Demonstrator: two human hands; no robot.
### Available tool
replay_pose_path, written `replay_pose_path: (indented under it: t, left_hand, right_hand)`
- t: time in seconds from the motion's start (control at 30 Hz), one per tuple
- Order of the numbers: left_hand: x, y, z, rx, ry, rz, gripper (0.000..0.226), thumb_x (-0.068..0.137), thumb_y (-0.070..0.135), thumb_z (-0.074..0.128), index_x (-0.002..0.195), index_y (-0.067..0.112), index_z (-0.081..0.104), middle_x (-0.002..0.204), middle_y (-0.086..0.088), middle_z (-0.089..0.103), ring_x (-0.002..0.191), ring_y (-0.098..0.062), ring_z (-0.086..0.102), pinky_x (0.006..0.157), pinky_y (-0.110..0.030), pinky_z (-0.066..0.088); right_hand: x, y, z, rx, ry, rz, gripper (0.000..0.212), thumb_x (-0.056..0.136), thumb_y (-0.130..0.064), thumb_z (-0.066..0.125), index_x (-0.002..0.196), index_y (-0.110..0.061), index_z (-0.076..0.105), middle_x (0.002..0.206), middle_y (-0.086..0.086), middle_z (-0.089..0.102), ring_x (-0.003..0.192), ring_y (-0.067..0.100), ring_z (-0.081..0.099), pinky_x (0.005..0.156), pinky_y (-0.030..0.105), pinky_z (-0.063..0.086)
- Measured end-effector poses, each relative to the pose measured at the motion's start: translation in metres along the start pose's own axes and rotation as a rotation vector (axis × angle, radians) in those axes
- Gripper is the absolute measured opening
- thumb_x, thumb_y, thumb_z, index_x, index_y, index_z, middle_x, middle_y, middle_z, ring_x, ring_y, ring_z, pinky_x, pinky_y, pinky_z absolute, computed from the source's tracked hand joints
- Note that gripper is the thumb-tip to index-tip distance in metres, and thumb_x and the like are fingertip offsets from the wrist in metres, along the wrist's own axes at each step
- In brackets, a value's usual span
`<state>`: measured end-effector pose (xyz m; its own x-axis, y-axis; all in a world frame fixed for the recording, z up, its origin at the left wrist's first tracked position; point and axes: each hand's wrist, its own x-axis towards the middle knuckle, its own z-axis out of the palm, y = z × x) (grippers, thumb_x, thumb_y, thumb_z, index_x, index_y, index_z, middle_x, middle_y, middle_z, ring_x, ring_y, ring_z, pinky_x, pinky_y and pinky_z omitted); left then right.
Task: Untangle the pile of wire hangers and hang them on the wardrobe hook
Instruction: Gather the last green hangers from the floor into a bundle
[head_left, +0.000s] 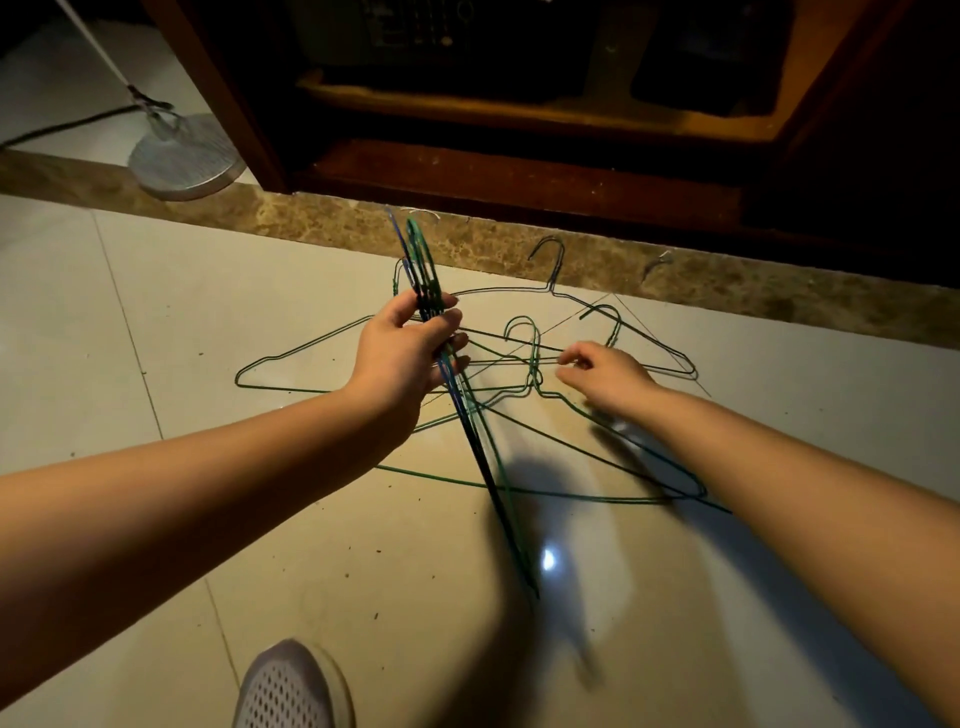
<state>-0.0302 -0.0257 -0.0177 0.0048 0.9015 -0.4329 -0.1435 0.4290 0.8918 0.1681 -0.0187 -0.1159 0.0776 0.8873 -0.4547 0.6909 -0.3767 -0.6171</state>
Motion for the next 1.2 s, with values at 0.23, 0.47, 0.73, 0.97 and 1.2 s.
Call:
replay_pose_path:
  t: [0.23,0.47,0.73,0.97,1.2]
  left_hand:
    - [0.002,0.002,-0.036,0.022,-0.001,0.010,0.013,0.091,0.003,0.053,0.087,0.015,0.057,0.080,-0.003,0.056,0.075,-0.018,0.060,0.069,-0.027,0.056]
    - [0.003,0.002,-0.062,-0.015,-0.005,0.013,0.012,0.090,0.003,0.054,0.088,0.015,0.056,0.076,-0.001,0.055,0.071,-0.016,0.059,0.068,-0.027,0.056]
    - [0.003,0.010,-0.065,-0.024,0.023,0.036,0.015,0.091,0.001,0.051,0.087,0.015,0.056,0.079,-0.003,0.053,0.074,-0.017,0.057,0.065,-0.026,0.054]
    - [-0.010,0.020,-0.047,-0.088,0.007,-0.014,0.016,0.091,-0.002,0.050,0.092,0.013,0.058,0.088,-0.008,0.054,0.081,-0.020,0.058,0.078,-0.032,0.053]
    - [-0.016,0.019,-0.015,-0.168,-0.089,-0.072,0.022,0.088,-0.009,0.047,0.087,0.012,0.053,0.078,-0.007,0.053,0.075,-0.018,0.056,0.074,-0.032,0.053]
  right_hand:
    - [0.017,0.025,0.030,-0.377,-0.053,0.011,0.036,0.089,-0.028,0.055,0.125,-0.020,0.054,0.129,0.009,0.052,0.118,0.027,0.049,0.098,0.031,0.039]
    - [0.020,0.020,0.052,-0.585,0.029,0.019,0.018,0.092,-0.029,0.052,0.103,-0.017,0.060,0.115,0.009,0.056,0.108,0.029,0.050,0.081,0.032,0.040]
    - [0.014,-0.021,0.006,0.311,0.032,-0.024,0.012,0.087,-0.004,0.060,0.079,-0.012,0.056,0.066,0.005,0.053,0.052,0.015,0.052,0.045,0.020,0.046]
    - [-0.010,-0.082,-0.034,0.627,0.055,-0.062,0.015,0.088,-0.002,0.058,0.076,-0.009,0.054,0.065,0.007,0.052,0.038,0.000,0.050,0.044,0.016,0.049]
    - [-0.064,-0.113,-0.015,0.785,0.034,-0.108,0.016,0.091,-0.009,0.056,0.077,-0.015,0.056,0.065,0.000,0.053,0.048,0.001,0.050,0.046,0.014,0.045]
